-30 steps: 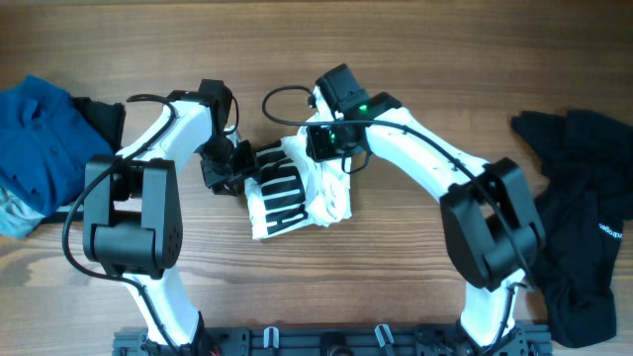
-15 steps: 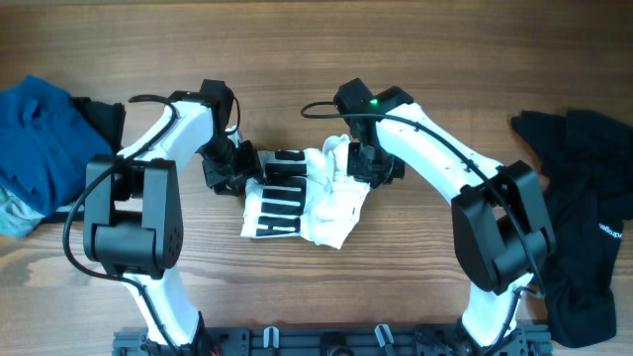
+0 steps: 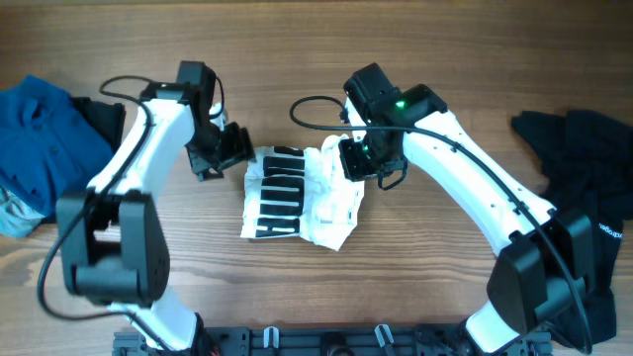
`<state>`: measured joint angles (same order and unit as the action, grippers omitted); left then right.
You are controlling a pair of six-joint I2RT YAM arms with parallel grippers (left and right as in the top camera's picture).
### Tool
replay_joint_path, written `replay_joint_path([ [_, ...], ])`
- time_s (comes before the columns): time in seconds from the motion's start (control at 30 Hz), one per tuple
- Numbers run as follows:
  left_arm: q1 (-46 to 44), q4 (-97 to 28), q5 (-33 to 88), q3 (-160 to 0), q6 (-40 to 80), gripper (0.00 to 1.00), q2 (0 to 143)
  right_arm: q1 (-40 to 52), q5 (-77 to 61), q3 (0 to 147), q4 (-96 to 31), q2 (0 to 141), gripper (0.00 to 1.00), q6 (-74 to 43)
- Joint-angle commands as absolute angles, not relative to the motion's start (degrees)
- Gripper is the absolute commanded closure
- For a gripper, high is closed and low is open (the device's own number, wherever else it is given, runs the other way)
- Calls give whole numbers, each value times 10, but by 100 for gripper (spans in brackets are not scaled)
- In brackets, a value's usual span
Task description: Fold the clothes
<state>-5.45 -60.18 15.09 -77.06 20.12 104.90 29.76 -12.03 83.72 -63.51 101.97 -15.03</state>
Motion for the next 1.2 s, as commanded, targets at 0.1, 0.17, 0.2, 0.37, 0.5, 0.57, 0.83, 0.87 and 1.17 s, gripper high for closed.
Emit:
replay_joint_path([
  [0.1,-54,-588,182,-778,194,12,1052,302,-108,838,-633,1018,75,-167],
  [0.17,-54,-569,183,-777,192,10,1073,301,-108,838,-633,1018,74,-167],
  [0.2,-54,-562,192,-777,192,9,1090,301,-108,838,-635,1018,75,-167],
  [0.37,-54,-544,251,-777,164,9,1158,301,-102,838,-634,1018,75,-167],
  [0.5,-62,-544,326,-776,118,10,1188,300,-95,838,-633,1018,75,-167],
  [0.57,-73,-544,343,-776,93,11,1194,300,-90,838,-633,1018,76,-168],
  [0.83,-70,-512,286,-780,74,96,1191,298,-81,838,-641,1013,83,-182],
  [0.87,-57,-517,264,-787,78,96,1185,294,-70,838,-642,1006,83,-184],
  [1.17,134,-572,37,-1040,79,96,1120,247,-49,838,-639,923,82,-182],
])
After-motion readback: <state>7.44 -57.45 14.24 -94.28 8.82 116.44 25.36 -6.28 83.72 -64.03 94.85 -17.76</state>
